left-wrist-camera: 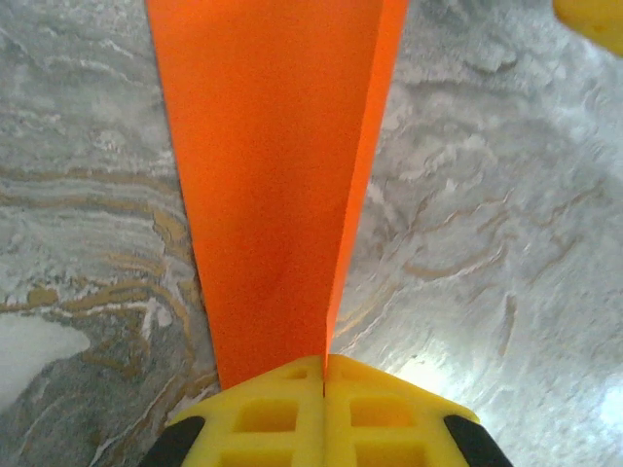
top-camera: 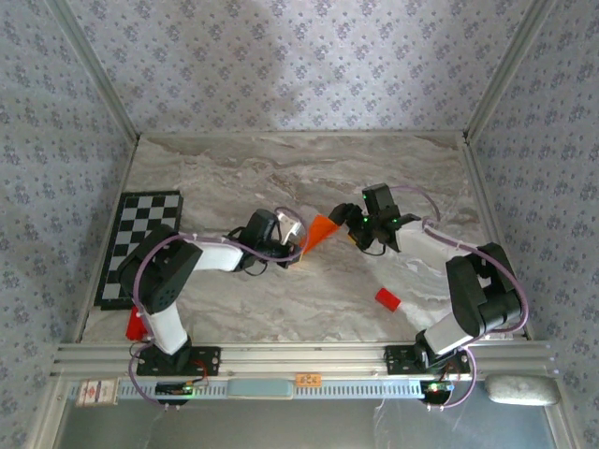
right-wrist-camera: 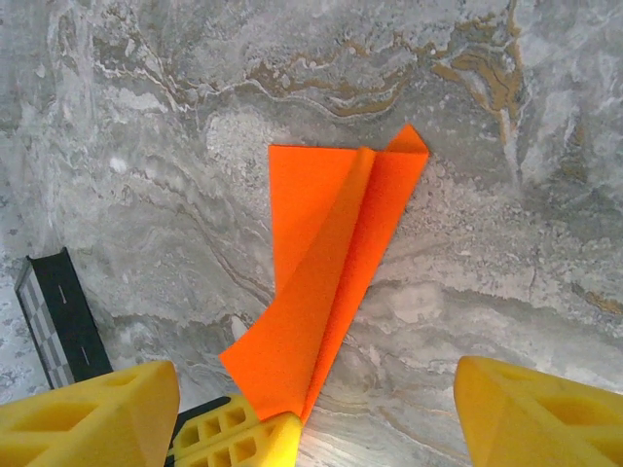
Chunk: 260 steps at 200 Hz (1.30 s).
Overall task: Fold a paper plane with a square sheet of paper (pick it up from the middle)
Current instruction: Fold the wing for the fifth time at the center of the table.
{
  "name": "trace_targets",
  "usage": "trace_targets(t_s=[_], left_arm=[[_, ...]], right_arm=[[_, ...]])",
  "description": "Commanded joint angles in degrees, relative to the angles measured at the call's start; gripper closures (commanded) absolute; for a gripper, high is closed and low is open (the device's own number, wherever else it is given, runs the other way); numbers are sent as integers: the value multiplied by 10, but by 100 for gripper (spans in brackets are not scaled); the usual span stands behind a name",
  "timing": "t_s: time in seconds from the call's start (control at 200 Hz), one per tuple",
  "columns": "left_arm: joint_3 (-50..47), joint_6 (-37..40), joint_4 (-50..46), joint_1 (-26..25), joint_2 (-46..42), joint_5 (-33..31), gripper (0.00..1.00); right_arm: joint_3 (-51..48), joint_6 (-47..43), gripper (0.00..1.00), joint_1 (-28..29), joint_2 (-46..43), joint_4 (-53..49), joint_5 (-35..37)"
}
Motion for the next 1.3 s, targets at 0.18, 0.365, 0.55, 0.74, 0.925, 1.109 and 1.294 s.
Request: trace_targets(t_s=[0.18,0.365,0.55,0.74,0.925,1.109,1.294], left_arm=[[47,-54,-79,25,23,76,100],[51,-94,-63,35,32,108,100],[51,-138,-39,45,52,137,100],[49,-189,-13,48,67,157,100],[44,-236,10,50,76,157,100],[37,-267,29,51,85,148,100],[28,-276,31,52,91,135,100]], right_arm=[[-15,-36,24,-4,-15,45,-26],[-20,-46,24,-3,-9,68,-45],[-19,-49,24,2,12,91,-71],[-21,-59,27,9,37,128,-105],[-20,-82,35,23,68,174,-145],[-18,-98,44,35,106,215,-172],[-7,-114,49,43,137,232,-190]])
